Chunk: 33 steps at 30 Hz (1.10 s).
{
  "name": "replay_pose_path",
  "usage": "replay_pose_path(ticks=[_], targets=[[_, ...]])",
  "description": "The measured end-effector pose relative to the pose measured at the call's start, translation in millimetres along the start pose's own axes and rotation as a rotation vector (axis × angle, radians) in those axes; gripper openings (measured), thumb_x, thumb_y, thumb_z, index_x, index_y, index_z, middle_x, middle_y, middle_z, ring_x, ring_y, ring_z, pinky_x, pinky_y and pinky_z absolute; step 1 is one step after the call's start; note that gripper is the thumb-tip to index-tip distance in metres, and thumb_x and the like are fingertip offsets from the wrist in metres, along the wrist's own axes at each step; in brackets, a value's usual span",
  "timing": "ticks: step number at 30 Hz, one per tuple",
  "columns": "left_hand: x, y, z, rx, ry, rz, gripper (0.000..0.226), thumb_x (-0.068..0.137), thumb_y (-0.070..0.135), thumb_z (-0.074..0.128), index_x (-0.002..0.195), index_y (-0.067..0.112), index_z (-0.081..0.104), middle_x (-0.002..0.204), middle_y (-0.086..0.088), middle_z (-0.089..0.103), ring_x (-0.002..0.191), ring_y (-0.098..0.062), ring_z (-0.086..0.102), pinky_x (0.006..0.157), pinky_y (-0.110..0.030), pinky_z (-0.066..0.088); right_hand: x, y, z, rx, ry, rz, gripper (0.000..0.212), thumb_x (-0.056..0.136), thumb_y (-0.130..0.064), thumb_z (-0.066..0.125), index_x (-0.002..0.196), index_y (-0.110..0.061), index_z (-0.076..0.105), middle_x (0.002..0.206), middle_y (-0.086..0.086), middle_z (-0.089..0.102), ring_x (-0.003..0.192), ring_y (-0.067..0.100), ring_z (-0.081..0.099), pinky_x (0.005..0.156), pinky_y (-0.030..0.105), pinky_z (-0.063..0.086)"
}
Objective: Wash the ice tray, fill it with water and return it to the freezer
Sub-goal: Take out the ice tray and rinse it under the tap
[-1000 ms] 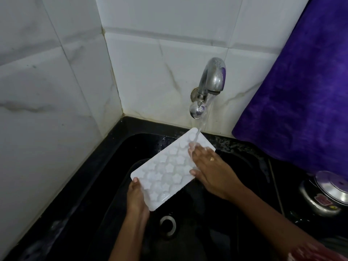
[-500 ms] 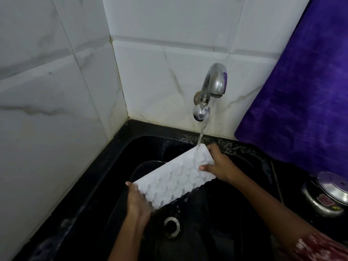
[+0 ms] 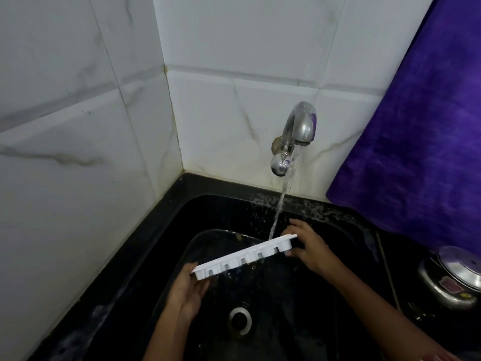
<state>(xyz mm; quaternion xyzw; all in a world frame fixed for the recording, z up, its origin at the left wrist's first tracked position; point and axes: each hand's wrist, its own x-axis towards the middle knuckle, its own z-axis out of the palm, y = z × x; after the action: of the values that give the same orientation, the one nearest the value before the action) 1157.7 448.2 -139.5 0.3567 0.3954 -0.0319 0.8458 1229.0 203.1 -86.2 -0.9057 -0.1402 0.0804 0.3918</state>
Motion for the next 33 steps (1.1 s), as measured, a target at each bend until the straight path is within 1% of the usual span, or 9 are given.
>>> replay_pose_path(ticks=[2, 4, 7, 9, 11, 15, 18, 23, 33], targets=[[0, 1, -1, -0.029, -0.033, 0.072, 0.017, 0.09, 0.002, 0.04, 0.083, 0.005, 0.054, 0.084, -0.014, 0.057, 0.074, -0.022, 0.054, 0.067, -0.027, 0.046, -7, 2, 0, 0.06, -0.036, 0.001, 0.033, 0.076, 0.011, 0.06, 0.099, -0.012, 0.067, 0.119, 0.005, 0.058, 0.12, 0.019, 0.05, 0.091, 0.013, 0.037], [1, 4, -1, -0.02, -0.102, 0.153, 0.019, 0.087, -0.002, 0.038, 0.092, 0.005, 0.055, 0.089, -0.013, 0.059, 0.076, -0.022, 0.056, 0.061, -0.025, 0.052, -15, 1, 2, 0.188, -0.091, 0.071, 0.04, 0.084, 0.006, 0.056, 0.103, -0.029, 0.064, 0.116, 0.002, 0.062, 0.11, 0.016, 0.059, 0.094, 0.023, 0.046], [4, 8, -3, -0.04, -0.178, 0.207, 0.037, 0.085, -0.004, 0.037, 0.119, 0.001, 0.051, 0.107, -0.019, 0.059, 0.086, -0.026, 0.058, 0.06, -0.029, 0.056, -24, 5, 8, 0.338, -0.132, 0.131, 0.05, 0.088, 0.0, 0.051, 0.122, -0.037, 0.05, 0.133, -0.002, 0.051, 0.119, 0.011, 0.051, 0.104, 0.03, 0.042], [2, 8, -2, -0.014, -0.235, 0.233, 0.043, 0.083, -0.007, 0.035, 0.122, 0.001, 0.05, 0.11, -0.02, 0.06, 0.089, -0.028, 0.058, 0.062, -0.029, 0.058, -26, 8, 12, 0.46, -0.092, 0.172, 0.056, 0.085, -0.002, 0.049, 0.129, -0.038, 0.046, 0.139, -0.005, 0.046, 0.127, 0.011, 0.046, 0.106, 0.032, 0.04], [-1, 5, 0, -0.005, -0.272, 0.257, 0.045, 0.083, -0.009, 0.034, 0.121, 0.004, 0.053, 0.112, -0.019, 0.061, 0.093, -0.027, 0.06, 0.069, -0.03, 0.057, -30, 8, 15, 0.582, -0.005, 0.26, 0.053, 0.089, 0.0, 0.044, 0.13, -0.034, 0.045, 0.13, -0.011, 0.053, 0.117, 0.006, 0.052, 0.101, 0.027, 0.043], [-6, -1, 7, -0.036, -0.314, 0.284, 0.043, 0.081, -0.011, 0.035, 0.116, 0.005, 0.055, 0.111, -0.017, 0.06, 0.091, -0.022, 0.061, 0.069, -0.024, 0.056, -41, 19, 24, 0.571, 0.111, 0.308, 0.05, 0.096, -0.018, 0.047, 0.143, -0.025, 0.032, 0.146, -0.004, 0.039, 0.13, 0.014, 0.041, 0.113, 0.041, 0.032], [-4, -7, 13, -0.074, -0.346, 0.258, 0.053, 0.08, -0.01, 0.037, 0.13, 0.005, 0.048, 0.122, -0.019, 0.058, 0.105, -0.028, 0.057, 0.076, -0.029, 0.056, -52, 24, 22, 0.563, 0.168, 0.325, 0.05, 0.095, -0.011, 0.047, 0.143, -0.017, 0.033, 0.145, 0.002, 0.04, 0.132, 0.018, 0.041, 0.113, 0.042, 0.031], [-11, -13, 27, -0.075, -0.431, 0.217, 0.053, 0.081, -0.008, 0.041, 0.13, 0.01, 0.048, 0.121, -0.014, 0.06, 0.108, -0.029, 0.058, 0.069, -0.03, 0.058, -73, 33, 14, 0.576, 0.215, 0.343, 0.049, 0.095, -0.007, 0.046, 0.143, -0.011, 0.033, 0.146, 0.006, 0.039, 0.133, 0.02, 0.04, 0.113, 0.039, 0.031], [-19, -31, 58, -0.092, -0.513, 0.095, 0.058, 0.08, -0.009, 0.04, 0.133, 0.014, 0.047, 0.131, -0.014, 0.054, 0.119, -0.035, 0.051, 0.077, -0.034, 0.056, -104, 49, -4, 0.597, 0.355, 0.332, 0.054, 0.093, -0.004, 0.049, 0.143, -0.012, 0.03, 0.149, 0.007, 0.035, 0.134, 0.021, 0.037, 0.111, 0.036, 0.031]])
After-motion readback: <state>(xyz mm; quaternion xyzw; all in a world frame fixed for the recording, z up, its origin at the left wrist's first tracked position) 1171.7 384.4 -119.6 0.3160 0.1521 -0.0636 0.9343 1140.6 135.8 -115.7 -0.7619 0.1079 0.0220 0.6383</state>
